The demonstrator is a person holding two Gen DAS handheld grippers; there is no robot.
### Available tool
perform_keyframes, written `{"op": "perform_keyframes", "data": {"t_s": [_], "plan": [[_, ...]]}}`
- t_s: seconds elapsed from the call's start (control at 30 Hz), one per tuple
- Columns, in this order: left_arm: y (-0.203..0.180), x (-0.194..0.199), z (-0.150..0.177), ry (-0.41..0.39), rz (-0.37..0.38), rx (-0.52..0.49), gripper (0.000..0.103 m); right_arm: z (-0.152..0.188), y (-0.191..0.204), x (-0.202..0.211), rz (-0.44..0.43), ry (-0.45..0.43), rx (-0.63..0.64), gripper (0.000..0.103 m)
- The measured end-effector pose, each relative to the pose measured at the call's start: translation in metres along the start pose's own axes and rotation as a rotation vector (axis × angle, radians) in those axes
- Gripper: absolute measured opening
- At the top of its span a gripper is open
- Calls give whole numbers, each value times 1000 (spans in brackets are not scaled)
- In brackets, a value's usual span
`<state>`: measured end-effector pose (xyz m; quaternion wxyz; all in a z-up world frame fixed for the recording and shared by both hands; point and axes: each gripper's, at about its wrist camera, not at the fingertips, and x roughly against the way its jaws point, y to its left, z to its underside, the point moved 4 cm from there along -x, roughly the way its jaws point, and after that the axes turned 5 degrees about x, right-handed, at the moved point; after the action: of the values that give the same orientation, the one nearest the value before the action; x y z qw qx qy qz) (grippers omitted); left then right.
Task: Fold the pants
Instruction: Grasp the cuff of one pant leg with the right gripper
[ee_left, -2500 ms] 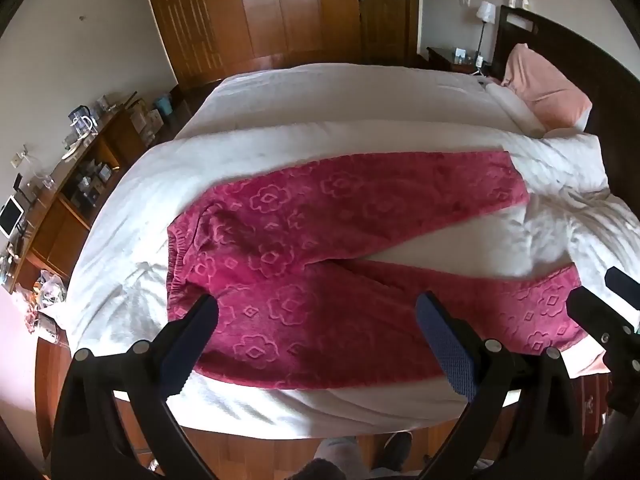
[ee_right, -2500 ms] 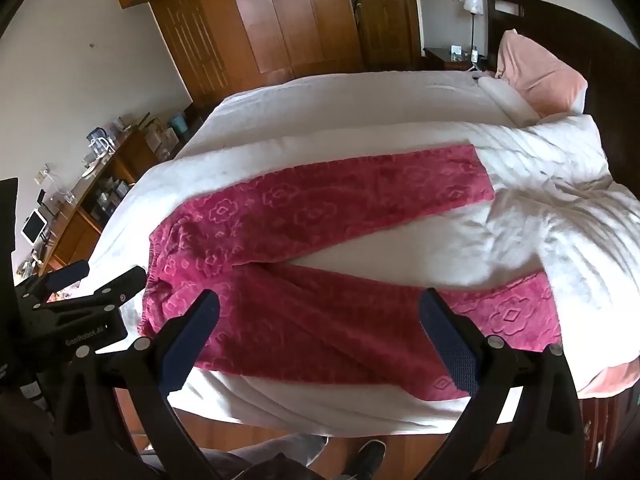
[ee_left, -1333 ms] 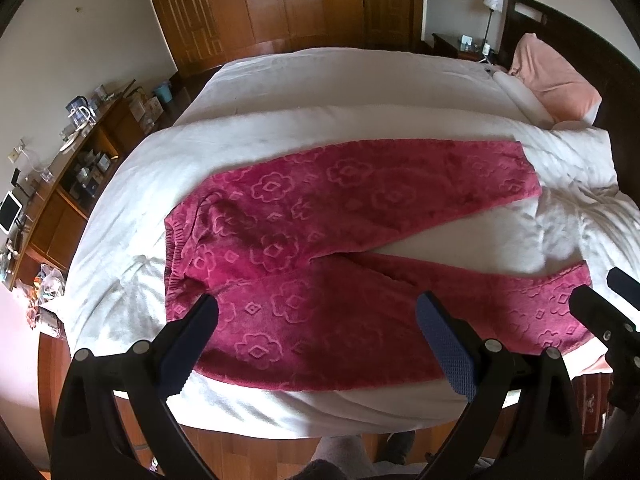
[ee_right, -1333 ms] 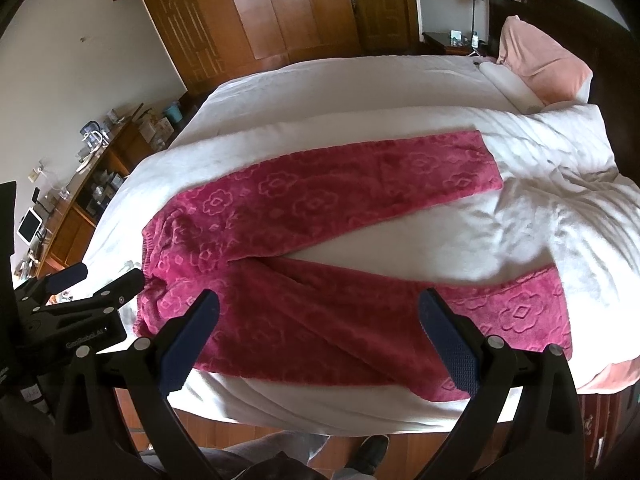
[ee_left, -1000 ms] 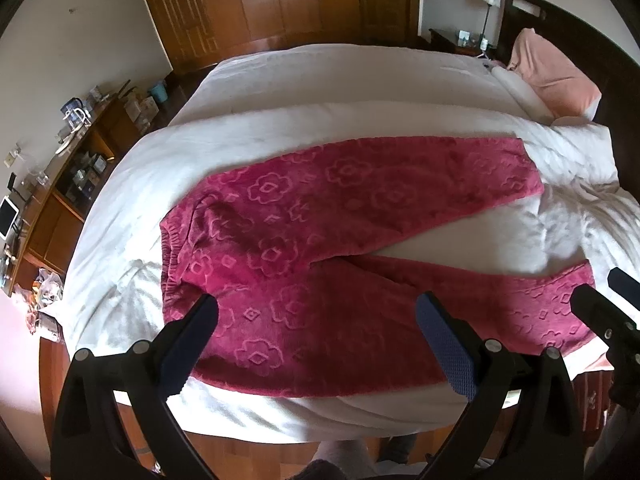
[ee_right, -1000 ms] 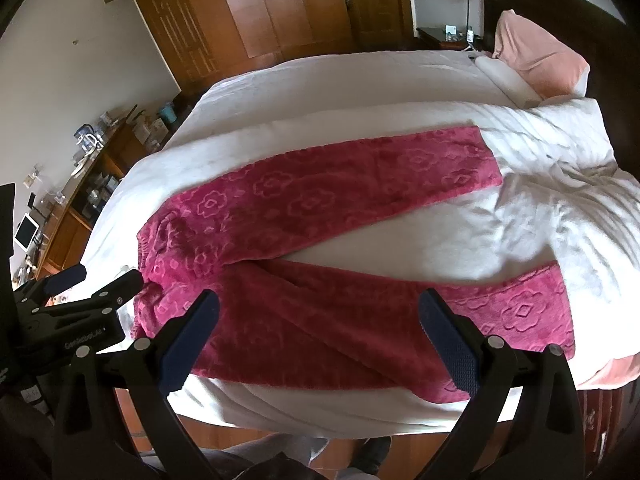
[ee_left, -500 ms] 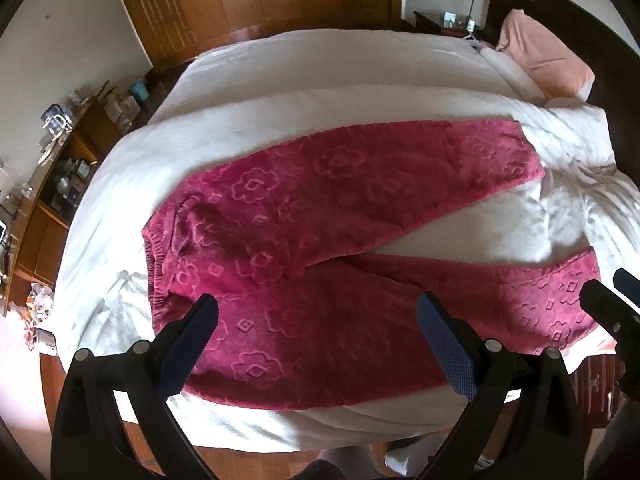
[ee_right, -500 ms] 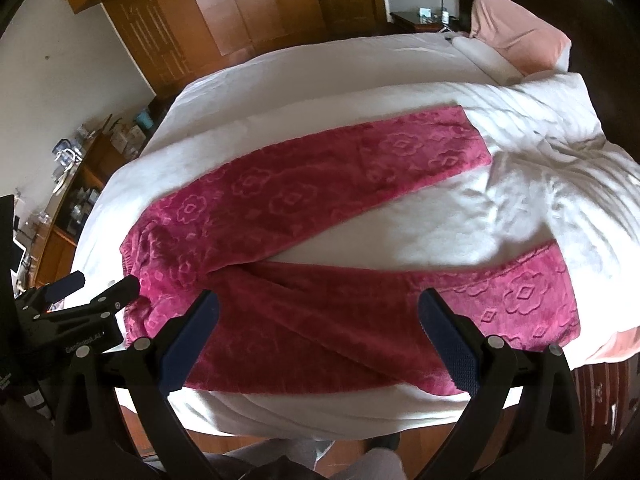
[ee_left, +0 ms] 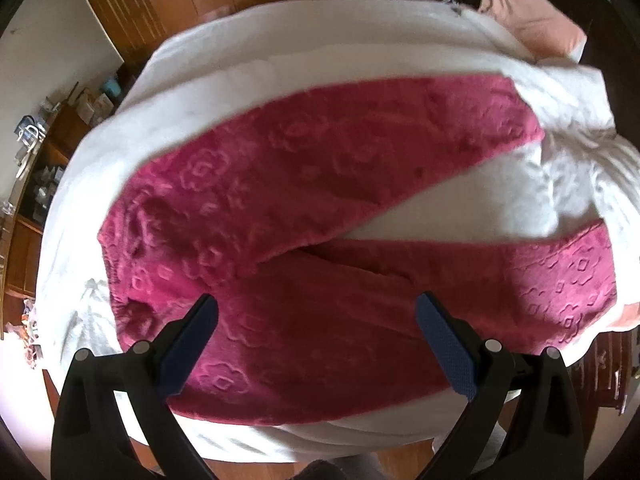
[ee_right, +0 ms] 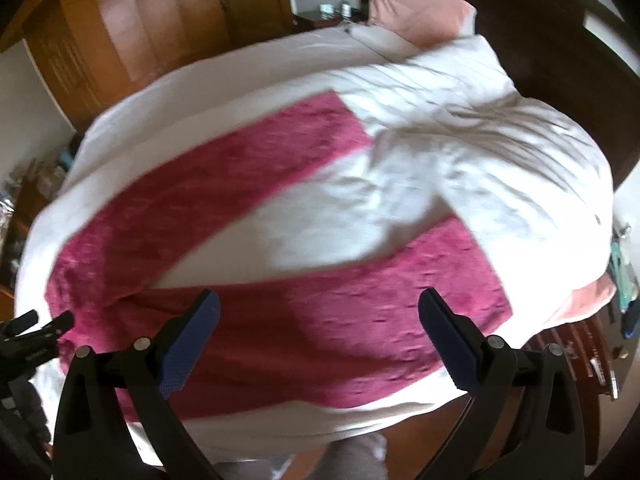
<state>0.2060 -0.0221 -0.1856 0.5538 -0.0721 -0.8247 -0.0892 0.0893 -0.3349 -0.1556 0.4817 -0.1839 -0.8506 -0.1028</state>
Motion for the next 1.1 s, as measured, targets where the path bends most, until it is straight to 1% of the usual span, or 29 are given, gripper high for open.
{"op": "perform_keyframes", "data": {"t_s": [0.2, 0.33, 0.43, 0.5, 0.57, 0.67, 0.7, 0.73, 0.8, 0.83, 0.87, 0.93, 1.0, 1.1], "plan": [[-29, -29, 2, 56, -53, 22, 98, -9, -87, -59, 27, 80, -32, 100], [-52, -45, 1, 82, -92, 36, 98, -15, -124, -99, 24, 135, -18, 100], [-63, -60, 3, 125, -117, 83, 98, -16, -142, -134, 6, 172, 21, 100], [-71, -70, 5, 151, -133, 113, 98, -15, -146, -155, -4, 197, 49, 92], [-78, -76, 6, 162, -156, 116, 98, -14, -153, -178, -18, 229, 79, 79], [-87, -83, 6, 177, -188, 112, 98, -12, -156, -201, -48, 262, 120, 68], [-89, -85, 7, 184, -200, 114, 98, -11, -156, -206, -53, 266, 128, 66], [-91, -85, 7, 188, -207, 118, 98, -12, -156, -210, -54, 264, 143, 62], [-89, -87, 7, 199, -222, 139, 98, -14, -155, -212, -38, 252, 189, 50], [-89, -88, 7, 204, -228, 147, 98, -15, -155, -210, -32, 251, 206, 39], [-86, -89, 8, 211, -240, 160, 98, -17, -153, -207, -33, 251, 227, 25], [-81, -88, 9, 217, -260, 177, 98, -25, -151, -199, -80, 252, 233, 12], [-74, -86, 10, 215, -277, 199, 98, -35, -149, -190, -101, 226, 242, 11], [-64, -83, 9, 206, -292, 240, 98, -60, -147, -172, -104, 157, 258, 10]]}}
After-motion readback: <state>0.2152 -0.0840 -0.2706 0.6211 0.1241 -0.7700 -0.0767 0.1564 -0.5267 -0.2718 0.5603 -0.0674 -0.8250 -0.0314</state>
